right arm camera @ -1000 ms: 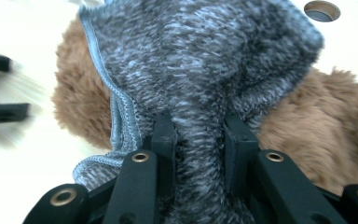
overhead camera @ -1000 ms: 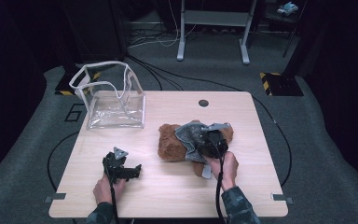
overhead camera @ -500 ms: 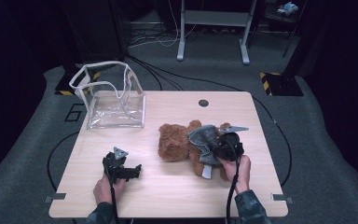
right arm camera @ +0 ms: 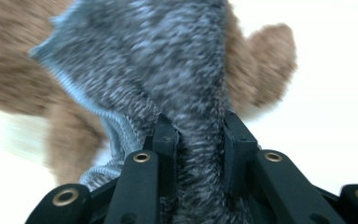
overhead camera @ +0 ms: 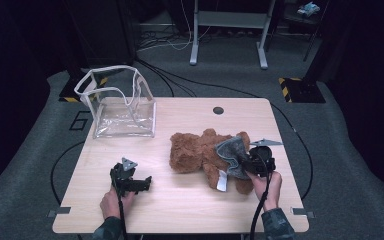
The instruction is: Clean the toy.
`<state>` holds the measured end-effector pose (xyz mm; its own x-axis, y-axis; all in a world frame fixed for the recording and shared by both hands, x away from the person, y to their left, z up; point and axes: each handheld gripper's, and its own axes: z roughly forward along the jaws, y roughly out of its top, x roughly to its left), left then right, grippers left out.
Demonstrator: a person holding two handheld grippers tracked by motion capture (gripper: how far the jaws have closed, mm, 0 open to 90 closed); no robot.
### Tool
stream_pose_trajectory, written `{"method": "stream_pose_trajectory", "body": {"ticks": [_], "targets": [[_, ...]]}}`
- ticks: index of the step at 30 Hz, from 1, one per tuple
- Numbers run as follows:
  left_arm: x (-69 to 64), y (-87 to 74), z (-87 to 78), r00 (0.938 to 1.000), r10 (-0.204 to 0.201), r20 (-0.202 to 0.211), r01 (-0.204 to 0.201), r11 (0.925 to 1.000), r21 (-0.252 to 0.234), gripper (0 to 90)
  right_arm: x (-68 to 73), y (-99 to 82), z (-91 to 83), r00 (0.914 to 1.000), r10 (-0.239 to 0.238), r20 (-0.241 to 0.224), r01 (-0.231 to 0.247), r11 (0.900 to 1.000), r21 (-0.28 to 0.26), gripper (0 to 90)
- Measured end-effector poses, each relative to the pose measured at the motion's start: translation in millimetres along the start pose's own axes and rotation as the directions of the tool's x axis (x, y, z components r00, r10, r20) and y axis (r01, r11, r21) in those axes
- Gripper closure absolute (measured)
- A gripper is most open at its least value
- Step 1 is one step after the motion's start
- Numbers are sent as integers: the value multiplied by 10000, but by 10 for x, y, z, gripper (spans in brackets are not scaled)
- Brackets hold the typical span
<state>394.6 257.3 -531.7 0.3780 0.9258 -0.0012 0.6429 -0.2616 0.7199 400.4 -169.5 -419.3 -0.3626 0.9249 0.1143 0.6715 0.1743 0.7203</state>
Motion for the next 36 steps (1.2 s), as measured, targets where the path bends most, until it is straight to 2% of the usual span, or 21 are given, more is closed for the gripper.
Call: {"method": "stream_pose_trajectory", "body": {"ticks": [3,4,7,9,10,13,17,23,29,32,36], "targets": [[0,0,0,10000,-1,1,1,10000,-3,0,149,91,-50,9984,-340,-443,325,9989,-343,711],[1,0,0,10000,9,9,-9,10000,-2,0,225,131,-46,9969,-602,-505,579,9973,-449,712],[0,0,0,10000,-2,0,2,10000,-4,0,386,201,34,9921,-1035,-714,1007,9941,-408,710],[0,0,0,10000,1,1,-1,10000,2,0,503,223,156,9880,-1345,-756,1333,9909,-199,710],[0,0,0,10000,-1,0,1,10000,-1,0,558,222,215,9898,-1168,-815,1168,9931,-45,709],[1,0,0,10000,2,2,-2,10000,0,0,620,180,378,9874,-1395,-746,1420,9894,291,711],[2,0,0,10000,18,11,-18,10000,6,0,568,155,370,9890,-1222,-833,1249,9918,271,713],[0,0,0,10000,3,0,-3,10000,1,0,385,89,261,9912,-1164,-635,1191,9921,393,713],[0,0,0,10000,3,-2,-3,10000,0,0,153,-57,153,9965,-729,-404,754,9950,655,714],[1,0,0,10000,18,8,-18,10000,5,0,39,-108,121,9989,-353,-301,374,9967,725,714],[1,1,1,10000,17,10,-17,10000,2,0,-47,-121,57,9997,-241,-7,241,9972,709,715]]}}
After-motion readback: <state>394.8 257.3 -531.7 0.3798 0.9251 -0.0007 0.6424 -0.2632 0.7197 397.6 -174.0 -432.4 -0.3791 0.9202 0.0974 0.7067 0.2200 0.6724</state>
